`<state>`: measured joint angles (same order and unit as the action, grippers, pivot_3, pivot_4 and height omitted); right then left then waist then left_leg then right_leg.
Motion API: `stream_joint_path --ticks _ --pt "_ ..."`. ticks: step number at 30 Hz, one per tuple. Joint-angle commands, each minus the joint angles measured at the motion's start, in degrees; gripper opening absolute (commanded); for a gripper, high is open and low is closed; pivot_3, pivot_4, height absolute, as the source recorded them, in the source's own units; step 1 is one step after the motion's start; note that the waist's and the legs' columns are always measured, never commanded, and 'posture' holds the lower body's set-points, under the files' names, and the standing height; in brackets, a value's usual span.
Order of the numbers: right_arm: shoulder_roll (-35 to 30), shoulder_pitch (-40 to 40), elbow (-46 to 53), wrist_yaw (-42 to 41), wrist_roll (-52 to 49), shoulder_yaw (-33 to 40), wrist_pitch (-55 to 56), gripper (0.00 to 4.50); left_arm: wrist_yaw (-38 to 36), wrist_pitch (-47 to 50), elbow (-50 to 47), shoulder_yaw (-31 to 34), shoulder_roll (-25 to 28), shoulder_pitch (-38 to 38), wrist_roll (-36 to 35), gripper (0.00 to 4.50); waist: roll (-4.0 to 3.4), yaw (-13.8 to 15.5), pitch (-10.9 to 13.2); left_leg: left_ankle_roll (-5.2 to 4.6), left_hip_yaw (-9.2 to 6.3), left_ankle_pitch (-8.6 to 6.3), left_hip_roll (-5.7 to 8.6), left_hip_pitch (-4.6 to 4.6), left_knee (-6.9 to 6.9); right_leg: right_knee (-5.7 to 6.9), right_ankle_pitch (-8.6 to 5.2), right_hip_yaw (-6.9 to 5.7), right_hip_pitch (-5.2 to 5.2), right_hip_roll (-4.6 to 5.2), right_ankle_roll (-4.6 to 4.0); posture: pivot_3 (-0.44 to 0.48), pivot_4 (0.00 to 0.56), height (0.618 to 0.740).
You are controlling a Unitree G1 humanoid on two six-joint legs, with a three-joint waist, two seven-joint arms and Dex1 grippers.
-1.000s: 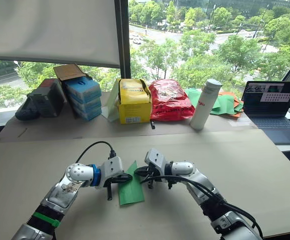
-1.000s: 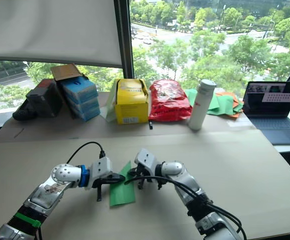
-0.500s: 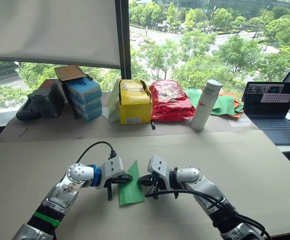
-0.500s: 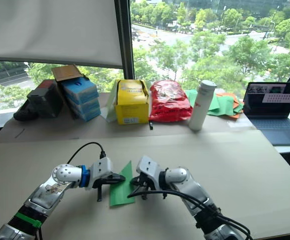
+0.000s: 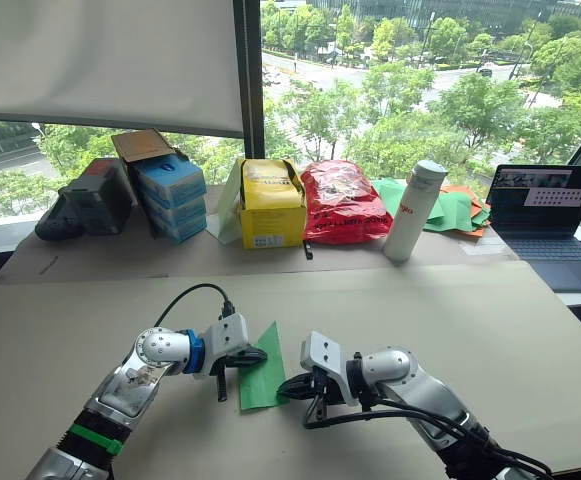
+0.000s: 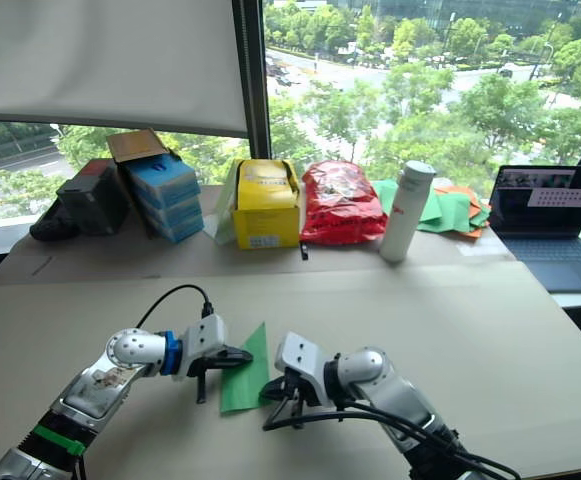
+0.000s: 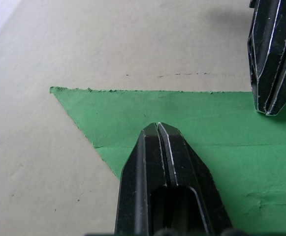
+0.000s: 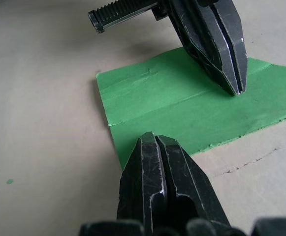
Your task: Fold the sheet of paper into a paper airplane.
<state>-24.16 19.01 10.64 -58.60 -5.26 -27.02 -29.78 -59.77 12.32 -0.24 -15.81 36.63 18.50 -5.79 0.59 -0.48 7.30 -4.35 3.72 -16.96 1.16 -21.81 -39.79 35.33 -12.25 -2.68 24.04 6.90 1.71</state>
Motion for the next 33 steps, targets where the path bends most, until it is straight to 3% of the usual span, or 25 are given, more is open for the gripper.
stream_joint_path --ticks 1,8,12,16,23,26,29,33 --pt "-2.2 -2.5 -0.2 -1.8 -0.1 -3.5 -3.4 0.00 -0.4 0.7 1.6 -2.0 0.1 -0.9 2.1 0.04 0.00 0.0 0.0 0.00 0.00 0.00 -0.01 0.00 0.00 -0.02 0.00 0.00 0.00 0.00 0.00 0.000 0.150 0.740" --pt "-2.5 -3.1 1.1 -0.6 -1.0 -2.8 -3.3 0.00 -0.5 0.6 1.9 -2.2 0.1 -0.7 2.1 0.04 0.00 0.2 0.0 -0.01 0.00 -0.01 -0.01 -0.02 0.01 -0.08 0.01 -0.02 0.00 0.04 0.01 0.000 0.150 0.740" --pt "0.5 -2.4 3.3 0.9 -7.9 5.1 -2.9 0.00 -0.6 0.8 1.3 -1.8 0.0 -0.4 1.6 0.04 0.01 0.3 0.0 0.00 -0.01 0.00 -0.03 -0.04 0.01 -0.08 0.01 -0.01 0.01 0.04 0.00 0.000 0.150 0.740" --pt "0.0 -3.3 10.3 1.9 -16.2 13.4 -8.0 0.00 -0.5 4.7 -2.0 3.0 1.5 0.4 -2.4 0.04 -0.01 0.5 0.0 0.11 -0.01 0.07 0.00 -0.46 -0.06 -0.04 0.07 0.01 0.16 0.09 0.03 0.000 0.150 0.740" --pt "-1.6 -7.3 16.0 7.5 -17.5 14.6 -10.9 0.00 -1.0 12.2 -6.0 10.7 3.9 0.1 -9.4 0.04 -0.01 0.5 0.1 0.31 -0.04 0.17 -0.01 -0.64 0.00 -0.21 0.07 -0.12 0.26 0.06 0.04 0.000 0.150 0.740" --pt "-0.5 -8.6 17.3 10.4 -18.2 14.9 -11.8 0.00 -2.0 9.1 -4.6 11.2 4.4 -0.2 -9.3 0.04 0.04 0.6 0.2 0.30 -0.02 0.18 0.02 -0.65 -0.02 -0.23 0.08 -0.14 0.23 0.06 0.06 0.000 0.150 0.740" --pt "-0.2 -9.1 19.3 12.2 -19.7 15.9 -13.5 0.00 -4.4 -0.5 -0.6 10.8 5.9 1.1 -6.6 0.04 0.07 0.6 0.3 0.31 -0.02 0.19 0.03 -0.65 -0.05 -0.23 0.08 -0.24 0.22 0.03 0.07 0.000 0.150 0.740" --pt "-0.5 -9.0 20.0 13.8 -21.1 16.7 -14.4 0.00 -13.5 -14.7 8.3 8.8 7.9 5.3 -4.9 1.22 0.21 1.0 0.4 0.38 -0.02 0.23 0.01 -0.65 -0.05 -0.23 0.08 -0.48 0.23 -0.02 0.06 0.000 0.150 0.740"
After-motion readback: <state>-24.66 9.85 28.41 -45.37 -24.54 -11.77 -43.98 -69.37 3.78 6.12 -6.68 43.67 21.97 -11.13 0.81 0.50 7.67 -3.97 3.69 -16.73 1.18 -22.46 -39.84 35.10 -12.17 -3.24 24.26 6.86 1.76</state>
